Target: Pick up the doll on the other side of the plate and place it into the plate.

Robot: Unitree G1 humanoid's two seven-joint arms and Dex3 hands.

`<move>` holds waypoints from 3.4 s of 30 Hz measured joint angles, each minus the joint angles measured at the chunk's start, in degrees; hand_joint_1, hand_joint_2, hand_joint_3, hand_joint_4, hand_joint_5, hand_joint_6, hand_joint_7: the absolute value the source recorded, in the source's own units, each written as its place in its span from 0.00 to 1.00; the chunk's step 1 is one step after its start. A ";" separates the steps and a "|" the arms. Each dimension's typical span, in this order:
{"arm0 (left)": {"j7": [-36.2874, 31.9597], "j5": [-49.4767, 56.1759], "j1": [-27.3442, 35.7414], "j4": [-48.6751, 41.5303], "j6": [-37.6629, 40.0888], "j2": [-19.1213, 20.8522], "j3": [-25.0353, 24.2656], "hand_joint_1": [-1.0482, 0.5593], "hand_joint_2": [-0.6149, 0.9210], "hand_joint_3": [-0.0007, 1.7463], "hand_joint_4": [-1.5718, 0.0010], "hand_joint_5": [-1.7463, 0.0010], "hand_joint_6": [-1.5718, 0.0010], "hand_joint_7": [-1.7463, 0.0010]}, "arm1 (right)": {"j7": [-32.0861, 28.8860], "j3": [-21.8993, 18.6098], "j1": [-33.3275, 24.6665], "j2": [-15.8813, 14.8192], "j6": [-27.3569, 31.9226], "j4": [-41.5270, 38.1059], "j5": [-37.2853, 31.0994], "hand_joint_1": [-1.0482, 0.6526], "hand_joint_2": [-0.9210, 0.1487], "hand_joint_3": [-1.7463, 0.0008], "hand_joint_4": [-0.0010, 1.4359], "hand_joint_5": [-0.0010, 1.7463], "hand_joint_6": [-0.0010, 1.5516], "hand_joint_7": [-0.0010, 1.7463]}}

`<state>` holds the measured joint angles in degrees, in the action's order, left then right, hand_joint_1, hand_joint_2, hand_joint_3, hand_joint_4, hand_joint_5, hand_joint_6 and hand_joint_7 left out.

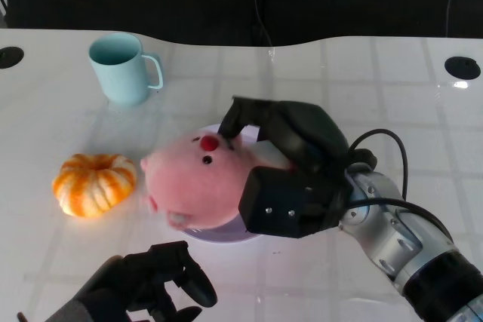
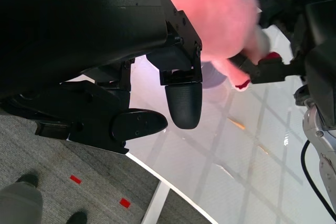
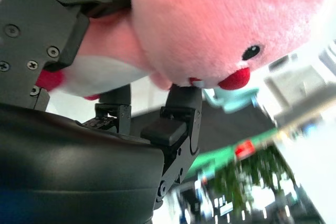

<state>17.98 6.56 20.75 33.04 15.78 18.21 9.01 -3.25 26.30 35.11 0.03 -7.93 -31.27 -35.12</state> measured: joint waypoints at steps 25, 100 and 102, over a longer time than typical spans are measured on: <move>0.02 -0.03 -0.39 -0.68 -1.16 0.02 0.07 0.58 1.00 0.26 0.65 0.13 0.64 0.29 | 21.95 0.68 -8.44 -13.38 5.82 30.01 -0.07 0.10 0.00 0.83 0.02 0.07 0.05 0.01; 0.61 -1.76 -1.02 0.23 0.16 0.92 -1.85 0.57 1.00 0.27 0.62 0.12 0.65 0.23 | 13.53 -20.94 -51.24 -13.31 1.95 49.33 24.49 0.70 0.54 0.17 0.56 1.00 0.50 0.85; 0.61 -1.76 -1.09 0.19 0.16 0.96 -1.92 0.57 1.00 0.27 0.62 0.12 0.65 0.23 | 13.54 -20.93 -51.22 -13.31 1.97 49.37 24.43 0.70 0.52 0.19 0.57 1.00 0.51 0.83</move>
<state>18.59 4.80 19.66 33.22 15.94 19.17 7.09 10.29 5.37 -16.11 -13.28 -5.96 18.10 -10.69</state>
